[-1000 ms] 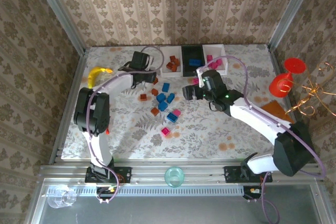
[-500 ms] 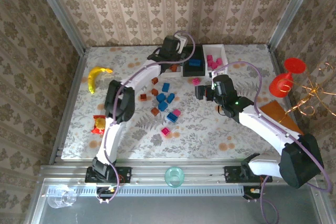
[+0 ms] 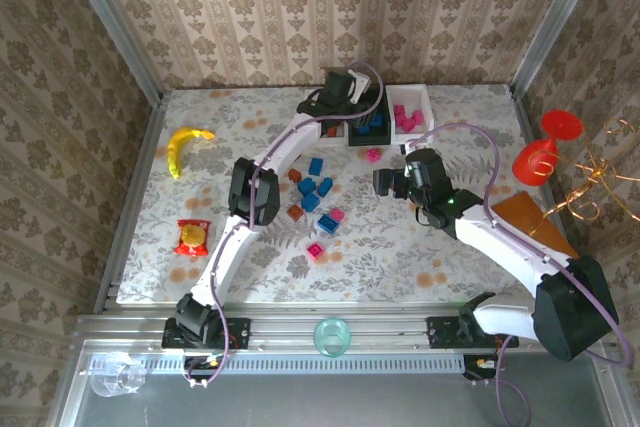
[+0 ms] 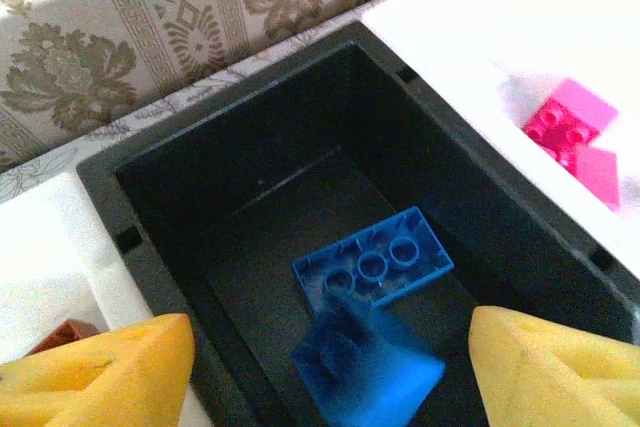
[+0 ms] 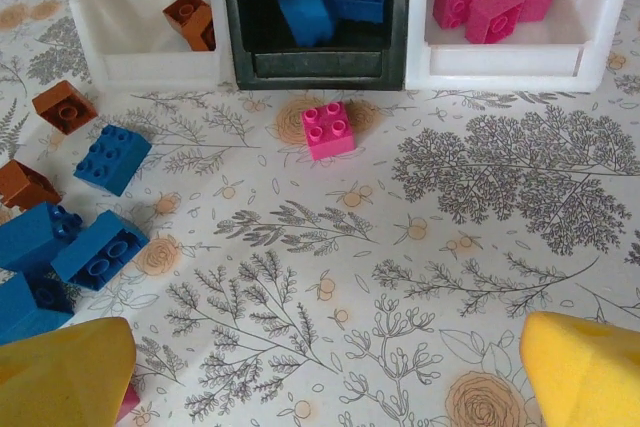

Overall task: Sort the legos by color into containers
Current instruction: Place the lego in the container, then pick up the lego from the center of the table.

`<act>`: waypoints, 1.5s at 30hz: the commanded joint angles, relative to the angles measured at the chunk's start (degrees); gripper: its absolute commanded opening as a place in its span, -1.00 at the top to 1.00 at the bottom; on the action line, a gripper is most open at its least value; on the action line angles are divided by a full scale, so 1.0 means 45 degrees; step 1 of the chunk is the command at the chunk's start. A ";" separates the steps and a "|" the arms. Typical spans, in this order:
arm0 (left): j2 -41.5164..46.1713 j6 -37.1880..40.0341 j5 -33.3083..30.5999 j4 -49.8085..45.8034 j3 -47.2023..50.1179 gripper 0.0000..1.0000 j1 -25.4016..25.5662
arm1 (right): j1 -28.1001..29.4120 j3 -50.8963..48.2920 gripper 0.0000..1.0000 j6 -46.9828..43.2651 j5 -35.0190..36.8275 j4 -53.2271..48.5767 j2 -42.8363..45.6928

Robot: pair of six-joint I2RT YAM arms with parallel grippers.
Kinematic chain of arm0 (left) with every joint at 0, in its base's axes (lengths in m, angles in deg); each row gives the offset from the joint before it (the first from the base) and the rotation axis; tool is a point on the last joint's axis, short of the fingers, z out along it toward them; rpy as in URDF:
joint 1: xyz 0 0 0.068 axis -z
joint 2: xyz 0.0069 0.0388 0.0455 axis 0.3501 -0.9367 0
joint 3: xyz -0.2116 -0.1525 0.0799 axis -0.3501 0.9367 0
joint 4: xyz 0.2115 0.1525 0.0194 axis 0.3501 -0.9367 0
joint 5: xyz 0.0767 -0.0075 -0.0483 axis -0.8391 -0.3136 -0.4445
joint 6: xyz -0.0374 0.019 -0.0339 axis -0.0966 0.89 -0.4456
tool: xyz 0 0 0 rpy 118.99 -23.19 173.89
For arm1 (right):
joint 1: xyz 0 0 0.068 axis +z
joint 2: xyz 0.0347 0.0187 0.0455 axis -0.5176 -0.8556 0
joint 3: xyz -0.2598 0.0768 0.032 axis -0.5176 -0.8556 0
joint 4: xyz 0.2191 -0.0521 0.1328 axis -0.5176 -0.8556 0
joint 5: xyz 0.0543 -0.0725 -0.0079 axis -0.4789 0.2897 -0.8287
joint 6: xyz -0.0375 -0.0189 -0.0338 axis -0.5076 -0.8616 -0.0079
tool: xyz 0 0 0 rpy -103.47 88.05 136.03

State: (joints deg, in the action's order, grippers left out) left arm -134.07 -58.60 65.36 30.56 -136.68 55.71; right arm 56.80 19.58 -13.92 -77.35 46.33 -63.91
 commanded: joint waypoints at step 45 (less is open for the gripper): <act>1.6577 -0.2934 0.0482 0.5248 2.1800 -0.68 -0.3276 | 0.1986 0.7544 -0.10 -0.2759 -0.1972 -0.0625 -1.1093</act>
State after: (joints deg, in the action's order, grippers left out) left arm -60.32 -70.69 66.43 52.98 -39.09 41.33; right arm 66.11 54.05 -25.97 -87.60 46.59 -114.18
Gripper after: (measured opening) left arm 0.843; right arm 0.556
